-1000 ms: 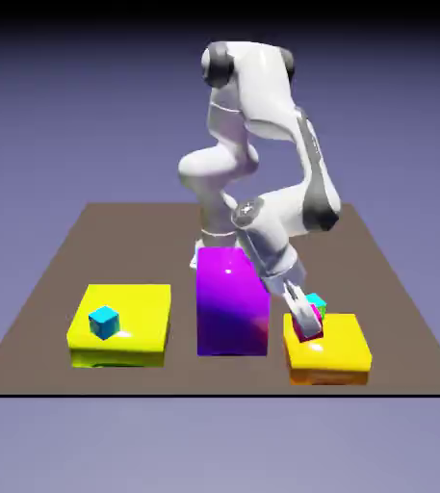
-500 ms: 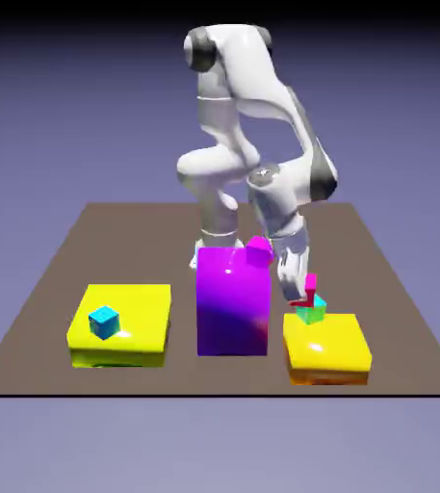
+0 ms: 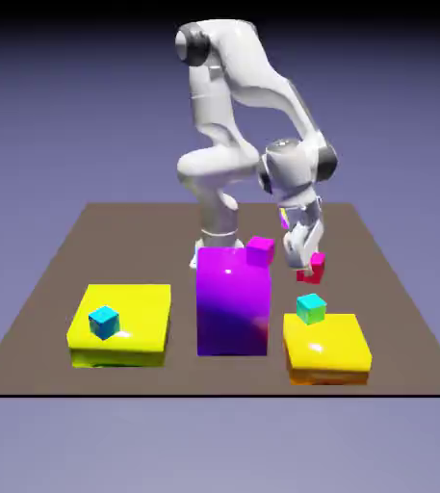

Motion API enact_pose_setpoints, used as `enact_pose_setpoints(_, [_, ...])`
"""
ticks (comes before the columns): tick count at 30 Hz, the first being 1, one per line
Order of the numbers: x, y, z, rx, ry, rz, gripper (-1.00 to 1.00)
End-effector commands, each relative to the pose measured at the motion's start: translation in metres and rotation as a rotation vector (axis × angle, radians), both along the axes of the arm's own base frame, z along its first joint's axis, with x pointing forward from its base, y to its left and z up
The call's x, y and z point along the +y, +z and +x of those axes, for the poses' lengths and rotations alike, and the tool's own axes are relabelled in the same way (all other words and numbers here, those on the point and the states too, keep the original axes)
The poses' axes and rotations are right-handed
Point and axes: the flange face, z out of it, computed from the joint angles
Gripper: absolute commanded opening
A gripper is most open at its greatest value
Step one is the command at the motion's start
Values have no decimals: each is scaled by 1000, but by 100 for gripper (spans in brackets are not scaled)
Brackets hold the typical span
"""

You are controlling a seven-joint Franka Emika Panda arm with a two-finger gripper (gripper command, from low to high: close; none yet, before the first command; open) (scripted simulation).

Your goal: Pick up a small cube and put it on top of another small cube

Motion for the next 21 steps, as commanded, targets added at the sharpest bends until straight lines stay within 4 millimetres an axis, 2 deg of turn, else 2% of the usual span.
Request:
enact_pose_setpoints(1, [1, -3, 0, 3, 1, 3, -100])
enact_pose_setpoints(21, [8, -53, 3, -4, -3, -24, -100])
